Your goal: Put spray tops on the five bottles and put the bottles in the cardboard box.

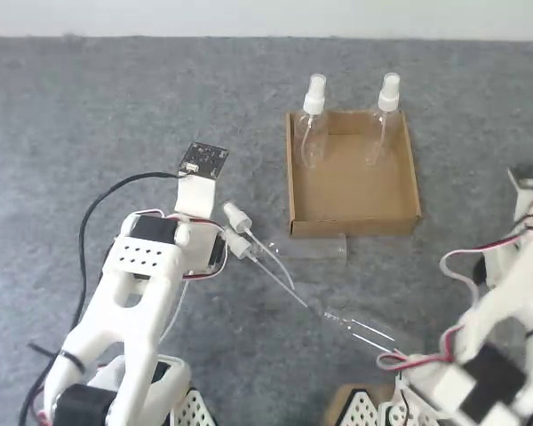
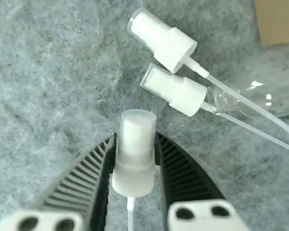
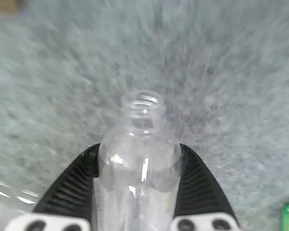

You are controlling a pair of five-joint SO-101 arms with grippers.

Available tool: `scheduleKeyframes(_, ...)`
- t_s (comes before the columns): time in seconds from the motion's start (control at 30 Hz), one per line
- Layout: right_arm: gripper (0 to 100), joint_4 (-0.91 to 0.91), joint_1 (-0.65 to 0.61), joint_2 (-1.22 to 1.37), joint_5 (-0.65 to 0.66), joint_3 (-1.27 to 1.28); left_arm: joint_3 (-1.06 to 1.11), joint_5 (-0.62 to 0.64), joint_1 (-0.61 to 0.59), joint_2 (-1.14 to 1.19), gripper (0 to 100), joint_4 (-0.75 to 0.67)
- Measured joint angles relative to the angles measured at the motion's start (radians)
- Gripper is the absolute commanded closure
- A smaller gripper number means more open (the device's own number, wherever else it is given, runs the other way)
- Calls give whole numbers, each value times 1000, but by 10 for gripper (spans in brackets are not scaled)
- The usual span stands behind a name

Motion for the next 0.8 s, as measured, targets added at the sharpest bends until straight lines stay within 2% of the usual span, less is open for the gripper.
scheduleKeyframes(0.2, 993, 69, -227, -330, -157, -3, -114, 0, -51, -155, 965, 92)
scheduleKeyframes(0.33, 993, 121, -479, -532, -281, -3, -284, 0, -109, -256, 967, 184)
scheduleKeyframes(0.5, 993, 129, -801, -609, -440, -3, -503, 61, -144, -361, 967, 244)
scheduleKeyframes(0.67, 993, -5, -1125, -614, -477, 64, -563, 141, -141, -431, 967, 195)
scheduleKeyframes(0.8, 993, -195, -1301, -614, -491, 209, -571, 192, -140, -450, 967, 110)
